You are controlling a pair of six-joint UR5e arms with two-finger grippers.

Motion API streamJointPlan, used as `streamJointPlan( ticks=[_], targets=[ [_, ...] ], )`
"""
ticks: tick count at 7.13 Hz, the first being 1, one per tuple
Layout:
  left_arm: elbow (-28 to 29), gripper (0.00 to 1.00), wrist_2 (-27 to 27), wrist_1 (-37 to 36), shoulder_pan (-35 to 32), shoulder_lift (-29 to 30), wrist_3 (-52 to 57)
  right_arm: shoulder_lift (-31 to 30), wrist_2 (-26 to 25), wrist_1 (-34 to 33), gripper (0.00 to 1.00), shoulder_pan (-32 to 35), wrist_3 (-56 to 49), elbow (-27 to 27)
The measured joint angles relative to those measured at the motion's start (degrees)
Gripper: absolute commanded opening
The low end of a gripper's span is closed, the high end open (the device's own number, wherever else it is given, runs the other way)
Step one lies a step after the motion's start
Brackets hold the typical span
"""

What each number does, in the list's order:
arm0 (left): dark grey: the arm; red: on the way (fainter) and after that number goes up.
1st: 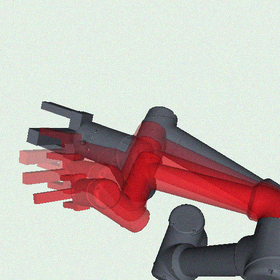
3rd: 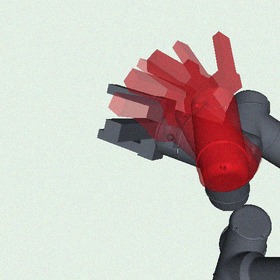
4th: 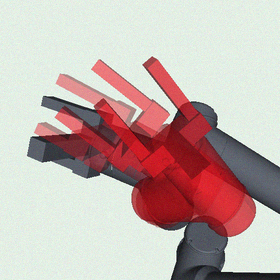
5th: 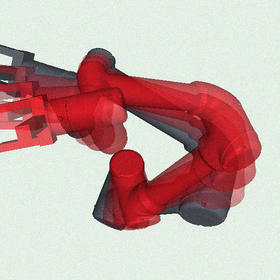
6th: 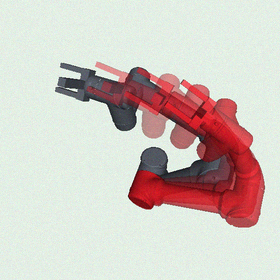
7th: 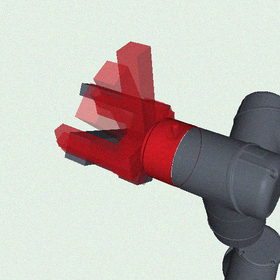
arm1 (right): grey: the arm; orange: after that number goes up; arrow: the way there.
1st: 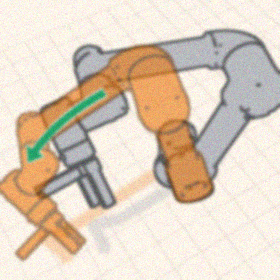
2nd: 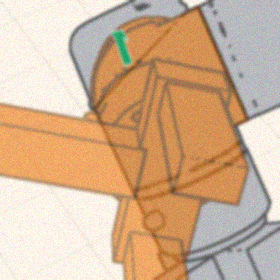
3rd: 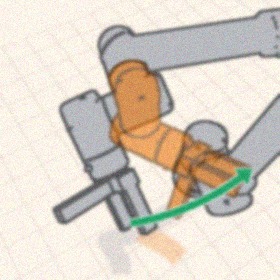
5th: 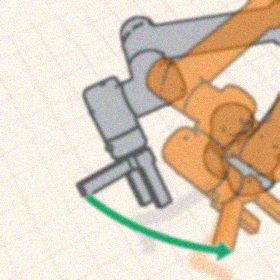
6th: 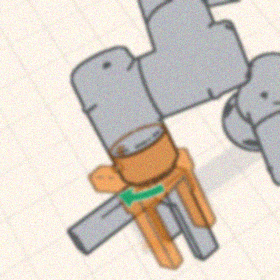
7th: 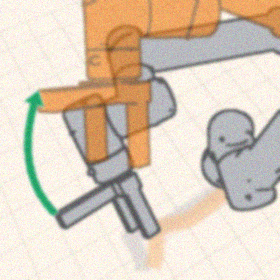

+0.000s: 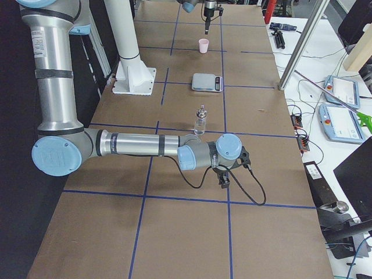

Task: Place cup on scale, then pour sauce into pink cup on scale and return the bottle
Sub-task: 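Reach the left gripper down and grasp the pink cup, then carry the pink cup with the left gripper onto the scale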

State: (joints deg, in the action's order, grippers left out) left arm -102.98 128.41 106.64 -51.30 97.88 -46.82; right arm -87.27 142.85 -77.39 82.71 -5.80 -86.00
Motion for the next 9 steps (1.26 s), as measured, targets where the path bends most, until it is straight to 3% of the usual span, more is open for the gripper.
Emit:
streamJointPlan(
  ticks=[1,2,3,4,7,9],
  targets=[
    [0.07,0.92,-0.98,0.03,1.33,0.07,-0.48,0.00,-0.03,0.03,1.00,-0.11,-0.07,0.05],
    [0.34,0.73,-1.38,0.07,2.23,0.09,-0.65,0.00,-0.10,0.04,1.00,-0.17,-0.11,0.13],
    [0.63,0.44,-1.50,0.16,2.80,0.16,-0.68,-0.01,-0.14,0.04,1.00,-0.22,-0.10,0.22],
    [0.86,0.00,-1.51,0.23,3.16,0.23,-0.66,-0.01,-0.15,0.04,1.00,-0.24,-0.11,0.36],
    [1.72,0.00,-1.19,0.08,3.37,0.78,-0.70,-0.01,-0.20,0.06,1.00,-0.33,-0.17,0.71],
    [0.01,0.00,2.08,-0.64,2.78,2.79,-2.66,-0.01,-0.13,0.24,1.00,-0.35,-0.12,0.70]
  ],
)
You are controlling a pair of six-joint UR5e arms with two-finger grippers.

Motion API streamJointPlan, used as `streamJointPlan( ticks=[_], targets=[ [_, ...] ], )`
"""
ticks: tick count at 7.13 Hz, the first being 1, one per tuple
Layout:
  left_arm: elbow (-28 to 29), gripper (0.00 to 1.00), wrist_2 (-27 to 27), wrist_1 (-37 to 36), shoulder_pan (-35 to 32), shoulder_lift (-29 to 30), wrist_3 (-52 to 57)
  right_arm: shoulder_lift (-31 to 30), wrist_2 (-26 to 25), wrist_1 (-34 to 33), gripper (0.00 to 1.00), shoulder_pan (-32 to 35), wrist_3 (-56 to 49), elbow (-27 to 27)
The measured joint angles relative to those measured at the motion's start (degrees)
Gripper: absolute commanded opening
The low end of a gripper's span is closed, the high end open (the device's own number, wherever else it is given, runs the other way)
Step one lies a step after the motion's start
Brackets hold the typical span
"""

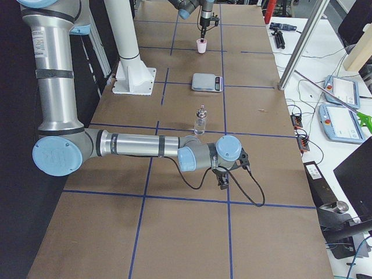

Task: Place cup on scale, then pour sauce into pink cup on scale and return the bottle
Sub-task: 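Carry the pink cup with the left gripper onto the scale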

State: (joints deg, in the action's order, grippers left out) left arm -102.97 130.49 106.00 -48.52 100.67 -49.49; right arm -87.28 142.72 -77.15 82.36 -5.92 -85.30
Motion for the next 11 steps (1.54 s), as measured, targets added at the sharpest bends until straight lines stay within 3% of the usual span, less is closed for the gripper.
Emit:
streamJointPlan(
  ticks=[3,5,7,11],
  targets=[
    [-3.23,0.00,3.21,-4.70,0.03,12.50,-15.25,0.00,0.17,0.07,1.00,0.00,0.11,-0.32],
    [-1.68,0.00,-3.90,-6.03,6.32,20.68,-25.50,0.05,0.19,0.09,1.00,0.00,0.12,-0.44],
    [5.34,0.00,-11.46,-9.12,10.20,28.97,-28.24,0.06,0.24,0.30,1.00,0.00,0.12,-0.51],
    [11.38,0.00,-16.03,-10.88,14.00,33.88,-28.69,0.01,0.28,1.35,1.00,0.00,0.12,-0.06]
  ],
)
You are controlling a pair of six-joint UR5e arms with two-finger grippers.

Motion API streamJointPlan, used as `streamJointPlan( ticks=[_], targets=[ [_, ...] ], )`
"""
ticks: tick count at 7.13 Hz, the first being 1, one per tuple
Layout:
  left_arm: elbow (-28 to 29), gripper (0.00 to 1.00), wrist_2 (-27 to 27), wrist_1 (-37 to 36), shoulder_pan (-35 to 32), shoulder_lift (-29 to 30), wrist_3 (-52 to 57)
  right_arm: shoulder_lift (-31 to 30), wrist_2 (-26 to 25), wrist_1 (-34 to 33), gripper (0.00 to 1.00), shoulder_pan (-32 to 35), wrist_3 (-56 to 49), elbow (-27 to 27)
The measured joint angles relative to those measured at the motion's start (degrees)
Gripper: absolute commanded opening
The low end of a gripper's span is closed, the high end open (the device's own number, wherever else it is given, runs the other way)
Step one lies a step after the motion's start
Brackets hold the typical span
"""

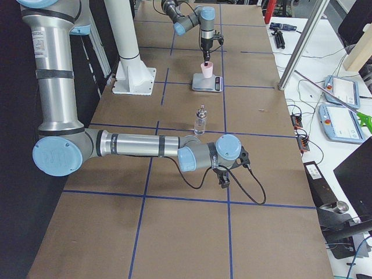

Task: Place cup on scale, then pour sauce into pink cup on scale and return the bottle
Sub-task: 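Carry the pink cup with the left gripper onto the scale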

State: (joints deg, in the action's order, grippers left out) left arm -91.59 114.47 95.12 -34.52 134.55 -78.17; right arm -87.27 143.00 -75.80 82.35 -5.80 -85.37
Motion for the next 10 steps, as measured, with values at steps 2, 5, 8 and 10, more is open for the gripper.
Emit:
streamJointPlan(
  ticks=[2,5,8,10],
  targets=[
    [0.68,0.00,-0.25,0.00,0.69,0.62,-0.12,0.00,0.00,0.03,1.00,0.00,0.00,0.06],
    [1.53,0.30,-0.22,0.14,0.85,1.40,-0.08,0.00,0.00,0.04,1.00,0.00,0.00,-0.05],
    [1.95,0.32,-0.21,0.29,0.86,1.87,-0.07,0.00,0.00,0.04,1.00,0.02,0.00,-0.10],
    [1.89,0.33,-0.21,0.60,0.94,1.96,-0.19,0.00,0.00,0.04,1.00,0.06,0.00,-0.13]
  ],
)
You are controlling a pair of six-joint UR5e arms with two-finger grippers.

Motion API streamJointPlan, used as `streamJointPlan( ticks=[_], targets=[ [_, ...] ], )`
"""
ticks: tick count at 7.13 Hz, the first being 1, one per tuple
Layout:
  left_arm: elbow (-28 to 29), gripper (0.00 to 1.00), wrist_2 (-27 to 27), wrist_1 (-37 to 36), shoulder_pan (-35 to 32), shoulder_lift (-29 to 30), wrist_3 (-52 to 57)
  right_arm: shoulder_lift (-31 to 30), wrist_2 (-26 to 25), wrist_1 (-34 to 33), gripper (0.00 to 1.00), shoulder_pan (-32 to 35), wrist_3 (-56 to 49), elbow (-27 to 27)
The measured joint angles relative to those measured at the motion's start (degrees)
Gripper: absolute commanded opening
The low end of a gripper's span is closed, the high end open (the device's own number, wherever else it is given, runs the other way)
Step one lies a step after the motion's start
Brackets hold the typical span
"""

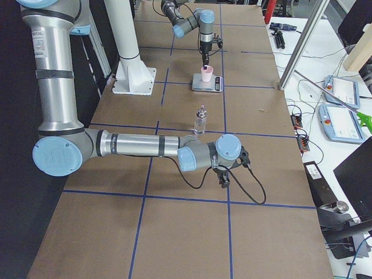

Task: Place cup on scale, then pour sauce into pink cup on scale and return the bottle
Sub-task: 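Carry the pink cup with the left gripper onto the scale, then release the cup and lift the left gripper away while the right arm approaches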

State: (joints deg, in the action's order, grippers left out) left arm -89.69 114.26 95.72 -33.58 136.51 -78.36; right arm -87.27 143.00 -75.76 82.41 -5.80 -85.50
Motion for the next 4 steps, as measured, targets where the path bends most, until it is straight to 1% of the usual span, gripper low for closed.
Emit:
streamJointPlan(
  ticks=[2,3,4],
  targets=[
    [-0.12,0.33,0.00,0.25,0.40,-0.07,-0.16,0.00,0.00,0.00,1.00,-0.04,0.00,0.15],
    [-0.52,0.44,-0.04,0.17,0.47,-0.23,-0.37,0.01,-0.01,0.00,1.00,-0.05,0.00,0.20],
    [-1.86,0.51,-0.11,-0.10,-0.03,-0.83,-0.44,0.12,-0.05,0.00,1.00,-0.05,0.00,0.21]
  ],
)
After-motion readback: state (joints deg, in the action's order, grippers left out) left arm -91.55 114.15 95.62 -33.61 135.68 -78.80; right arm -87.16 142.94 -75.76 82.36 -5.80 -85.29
